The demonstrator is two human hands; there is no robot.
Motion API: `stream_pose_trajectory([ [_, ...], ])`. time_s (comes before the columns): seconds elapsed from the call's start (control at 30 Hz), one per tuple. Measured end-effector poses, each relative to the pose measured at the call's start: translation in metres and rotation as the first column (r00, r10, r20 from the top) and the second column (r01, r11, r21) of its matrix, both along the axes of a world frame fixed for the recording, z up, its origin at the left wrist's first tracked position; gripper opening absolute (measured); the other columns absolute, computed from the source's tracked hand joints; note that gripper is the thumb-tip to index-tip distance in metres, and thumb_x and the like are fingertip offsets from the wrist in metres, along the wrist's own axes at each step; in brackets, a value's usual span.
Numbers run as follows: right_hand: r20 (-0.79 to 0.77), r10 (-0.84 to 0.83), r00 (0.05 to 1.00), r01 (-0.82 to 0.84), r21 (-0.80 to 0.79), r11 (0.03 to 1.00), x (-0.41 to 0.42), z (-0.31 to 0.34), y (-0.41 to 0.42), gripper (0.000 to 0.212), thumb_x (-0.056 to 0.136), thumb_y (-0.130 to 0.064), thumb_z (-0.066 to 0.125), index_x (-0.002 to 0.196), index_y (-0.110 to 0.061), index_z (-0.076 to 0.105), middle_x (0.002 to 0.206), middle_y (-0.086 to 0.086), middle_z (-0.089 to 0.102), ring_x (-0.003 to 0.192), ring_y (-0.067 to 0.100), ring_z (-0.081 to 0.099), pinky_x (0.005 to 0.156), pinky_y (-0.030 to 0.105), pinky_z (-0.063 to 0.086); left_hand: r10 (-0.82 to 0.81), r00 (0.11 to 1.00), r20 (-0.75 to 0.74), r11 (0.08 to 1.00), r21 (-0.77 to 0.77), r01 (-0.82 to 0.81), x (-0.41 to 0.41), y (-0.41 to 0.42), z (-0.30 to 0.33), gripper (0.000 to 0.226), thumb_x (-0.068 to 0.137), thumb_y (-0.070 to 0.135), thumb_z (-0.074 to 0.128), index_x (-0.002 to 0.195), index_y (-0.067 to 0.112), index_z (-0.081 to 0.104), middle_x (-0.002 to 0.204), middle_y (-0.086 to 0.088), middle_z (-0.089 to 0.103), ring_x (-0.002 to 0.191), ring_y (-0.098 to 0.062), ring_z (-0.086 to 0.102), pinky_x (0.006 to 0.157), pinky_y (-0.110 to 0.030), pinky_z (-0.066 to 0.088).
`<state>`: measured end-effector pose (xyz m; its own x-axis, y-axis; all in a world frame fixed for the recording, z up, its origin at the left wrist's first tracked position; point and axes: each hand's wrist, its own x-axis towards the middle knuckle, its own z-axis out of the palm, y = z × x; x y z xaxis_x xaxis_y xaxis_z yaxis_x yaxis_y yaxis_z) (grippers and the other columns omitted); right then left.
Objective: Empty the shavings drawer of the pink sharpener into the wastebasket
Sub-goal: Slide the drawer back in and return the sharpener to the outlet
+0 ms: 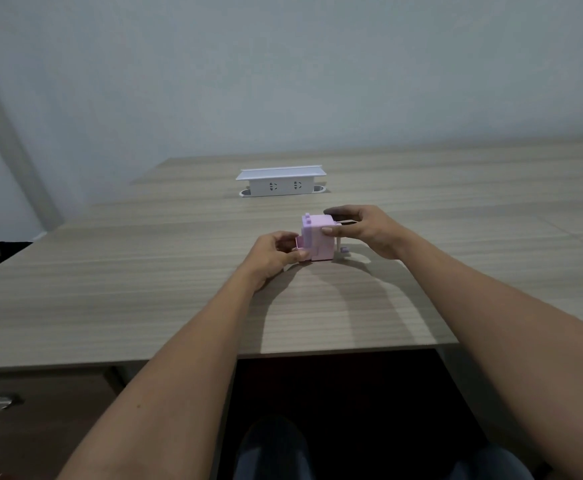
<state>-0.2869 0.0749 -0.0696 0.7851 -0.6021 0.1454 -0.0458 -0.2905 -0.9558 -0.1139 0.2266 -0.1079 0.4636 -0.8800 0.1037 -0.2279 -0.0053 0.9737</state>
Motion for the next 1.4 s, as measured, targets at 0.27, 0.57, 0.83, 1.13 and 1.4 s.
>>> stream_pose_trajectory([
  [0.27,0.045,-0.025,0.999,0.024,0.018,1.0,0.0,-0.008,-0.001,0.056,0.081,-0.011,0.082,0.134,-0.008,0.063,0.122,0.003,0.07,0.115,0.018,0.066,0.082,0.012,0.054,-0.051,0.999,-0.007,0.999,-0.01,0.051,-0.005,-0.012,-0.002,0.054,0.079,-0.002,0.078,0.13,-0.003,0.061,0.124,-0.018,0.07,0.106,-0.024,0.069,0.078,-0.014,0.058],
  [0.57,0.044,0.006,0.999,-0.009,0.085,0.996,-0.006,-0.024,-0.006,0.061,0.076,-0.004,0.085,0.133,-0.006,0.062,0.123,0.013,0.072,0.107,0.021,0.07,0.079,0.025,0.058,-0.028,0.999,0.02,0.998,-0.058,0.029,0.001,-0.01,0.005,0.075,0.077,0.022,0.084,0.144,0.011,0.052,0.136,-0.006,0.064,0.116,-0.019,0.065,0.09,-0.037,0.058],
  [0.83,0.018,0.021,1.0,-0.021,0.007,1.0,-0.003,-0.012,-0.034,0.053,0.078,-0.004,0.083,0.128,-0.005,0.067,0.123,0.015,0.073,0.106,0.021,0.069,0.092,0.033,0.056,-0.065,0.995,0.079,0.996,-0.064,0.07,0.001,-0.037,0.028,0.055,0.085,0.005,0.075,0.137,0.004,0.057,0.128,-0.006,0.067,0.108,-0.019,0.067,0.079,-0.016,0.058],
  [1.13,0.036,-0.031,0.999,0.033,-0.056,0.998,0.026,0.005,-0.105,0.053,0.081,-0.002,0.08,0.132,-0.002,0.064,0.126,0.016,0.07,0.102,0.017,0.068,0.079,0.024,0.056,-0.061,0.993,0.101,0.995,-0.074,0.069,0.026,-0.12,0.048,0.054,0.086,0.002,0.072,0.138,0.003,0.056,0.133,-0.009,0.064,0.112,-0.02,0.063,0.085,-0.02,0.055],
  [1.4,-0.006,-0.062,0.998,0.061,-0.109,0.992,0.066,0.008,-0.185,0.053,0.085,0.0,0.076,0.135,0.001,0.06,0.125,0.018,0.069,0.095,0.016,0.067,0.075,0.022,0.056,-0.03,0.996,0.09,0.998,-0.056,0.035,0.059,-0.205,0.043,0.053,0.087,-0.001,0.071,0.138,0.0,0.055,0.133,-0.013,0.063,0.107,-0.019,0.062,0.069,-0.013,0.058],
])
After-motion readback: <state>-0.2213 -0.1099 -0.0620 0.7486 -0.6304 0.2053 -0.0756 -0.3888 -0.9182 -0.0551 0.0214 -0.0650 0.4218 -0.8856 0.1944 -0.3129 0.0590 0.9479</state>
